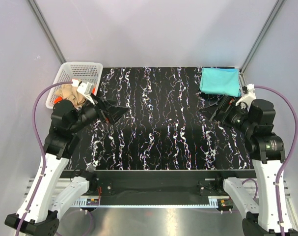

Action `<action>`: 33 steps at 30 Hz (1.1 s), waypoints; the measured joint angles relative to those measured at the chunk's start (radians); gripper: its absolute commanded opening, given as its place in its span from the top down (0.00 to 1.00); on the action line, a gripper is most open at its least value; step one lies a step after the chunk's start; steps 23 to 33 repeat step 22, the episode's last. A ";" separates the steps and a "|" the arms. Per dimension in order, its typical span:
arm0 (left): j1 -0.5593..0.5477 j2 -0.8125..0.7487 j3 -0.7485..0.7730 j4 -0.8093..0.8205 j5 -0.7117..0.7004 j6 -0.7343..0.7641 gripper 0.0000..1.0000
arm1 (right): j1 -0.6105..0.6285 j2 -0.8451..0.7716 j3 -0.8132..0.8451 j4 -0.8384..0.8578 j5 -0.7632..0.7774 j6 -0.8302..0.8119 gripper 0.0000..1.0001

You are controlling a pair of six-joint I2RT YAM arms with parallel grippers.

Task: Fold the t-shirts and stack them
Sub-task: Neatly place the folded tshirt to the corner

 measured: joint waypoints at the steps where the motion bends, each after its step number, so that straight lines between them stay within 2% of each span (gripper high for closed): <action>1: 0.000 -0.005 -0.006 -0.005 -0.002 -0.003 0.01 | 0.000 -0.005 0.005 -0.009 0.003 -0.002 0.00; 33: 0.000 -0.046 -0.027 -0.038 0.018 -0.002 0.01 | 0.000 -0.002 0.029 -0.032 0.024 -0.012 0.00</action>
